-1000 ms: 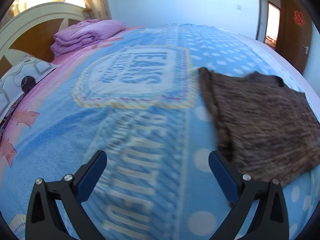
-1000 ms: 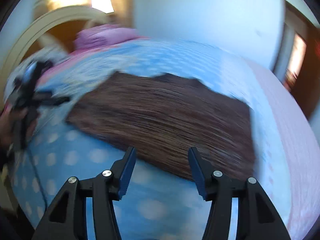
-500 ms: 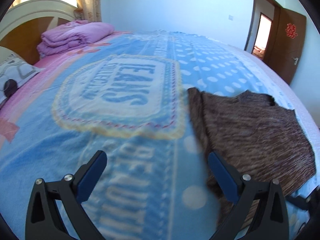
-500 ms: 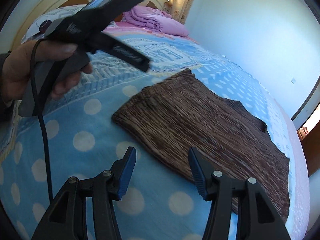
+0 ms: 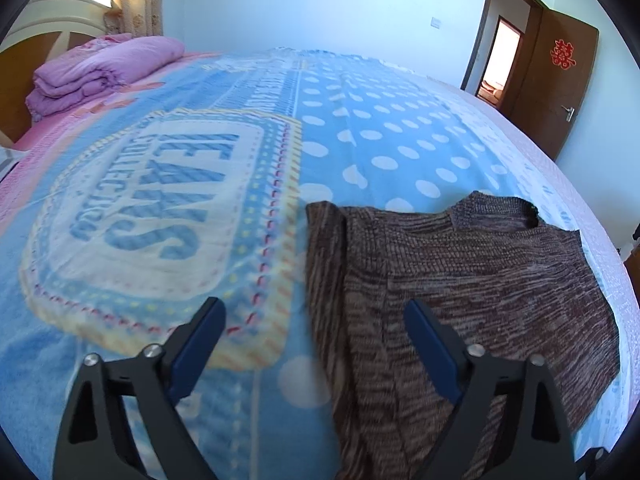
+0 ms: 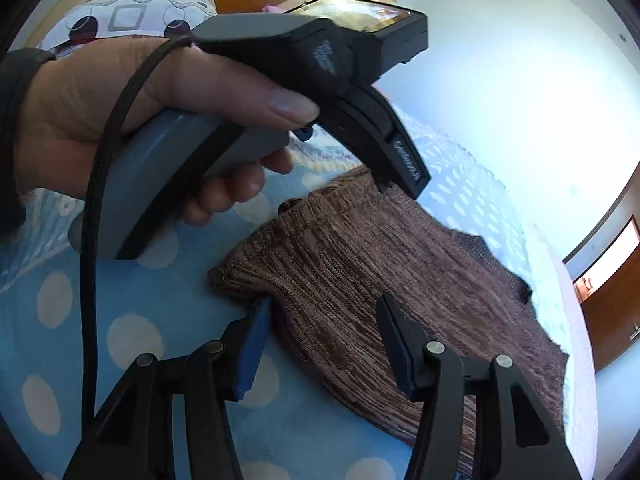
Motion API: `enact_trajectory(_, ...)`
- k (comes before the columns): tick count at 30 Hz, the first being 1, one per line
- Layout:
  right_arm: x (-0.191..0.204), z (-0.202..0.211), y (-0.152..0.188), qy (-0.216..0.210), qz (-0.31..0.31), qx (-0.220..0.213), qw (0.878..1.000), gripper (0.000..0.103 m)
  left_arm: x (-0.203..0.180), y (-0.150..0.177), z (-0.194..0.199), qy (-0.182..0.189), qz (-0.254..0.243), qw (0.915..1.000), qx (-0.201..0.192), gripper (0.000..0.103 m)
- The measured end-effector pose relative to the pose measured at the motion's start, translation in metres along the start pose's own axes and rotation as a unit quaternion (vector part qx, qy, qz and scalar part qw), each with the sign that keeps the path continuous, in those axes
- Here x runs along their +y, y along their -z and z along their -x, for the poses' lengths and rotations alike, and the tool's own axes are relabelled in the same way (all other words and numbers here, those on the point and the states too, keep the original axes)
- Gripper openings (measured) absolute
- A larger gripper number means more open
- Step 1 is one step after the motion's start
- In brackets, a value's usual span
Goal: Fold small clothes
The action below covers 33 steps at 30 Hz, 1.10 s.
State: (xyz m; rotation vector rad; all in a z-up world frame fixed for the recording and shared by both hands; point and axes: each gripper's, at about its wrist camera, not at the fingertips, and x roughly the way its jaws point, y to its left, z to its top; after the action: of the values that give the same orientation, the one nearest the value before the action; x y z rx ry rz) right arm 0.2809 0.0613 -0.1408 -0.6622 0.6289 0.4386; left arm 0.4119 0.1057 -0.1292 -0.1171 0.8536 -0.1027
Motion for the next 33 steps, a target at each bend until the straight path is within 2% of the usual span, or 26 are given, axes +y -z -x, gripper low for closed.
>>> enact_trajectory(3,0.0,0.001,0.001,-0.003,-0.004,-0.003,1.0,0.055,-0.002,-0.002,-0.01,0.003,-0.005,0.9999,0.008,0.078)
enact_trajectory(5,0.0,0.0,0.001,-0.004,-0.005,-0.004,1.0,0.054,-0.003,-0.002,-0.017,0.005,-0.011,0.9998,0.018,0.075)
enact_trajectory(8,0.001,-0.003,0.001,-0.015,0.0,-0.004,1.0,0.039,-0.004,-0.003,-0.02,0.005,-0.017,0.9997,0.018,0.073)
enact_trajectory(10,0.005,-0.004,0.0,-0.017,0.007,-0.005,1.0,0.027,-0.006,-0.004,-0.021,0.009,-0.023,0.9995,0.018,0.063)
enact_trajectory(12,0.01,-0.001,0.0,-0.016,0.013,-0.006,1.0,0.022,-0.007,-0.004,-0.021,0.012,-0.025,0.9995,0.017,0.057)
enact_trajectory(16,0.007,-0.003,0.0,-0.023,0.002,-0.004,1.0,0.02,-0.008,-0.004,-0.023,0.021,-0.027,0.9993,0.016,0.049)
enact_trajectory(22,0.003,-0.009,-0.002,-0.025,-0.005,-0.002,1.0,0.018,-0.009,-0.005,-0.024,0.022,-0.026,0.9993,0.016,0.046)
enact_trajectory(25,0.005,-0.01,-0.002,-0.026,-0.001,-0.003,1.0,0.011,-0.01,-0.005,-0.025,0.029,-0.028,0.999,0.016,0.036)
enact_trajectory(27,0.006,-0.009,-0.002,-0.024,0.001,-0.003,1.0,0.01,-0.011,-0.005,-0.025,0.037,-0.03,0.9988,0.015,0.02)
enact_trajectory(33,0.008,-0.007,-0.002,-0.029,-0.002,-0.004,1.0,0.008,-0.012,-0.006,-0.026,0.051,-0.028,0.9982,0.018,0.015)
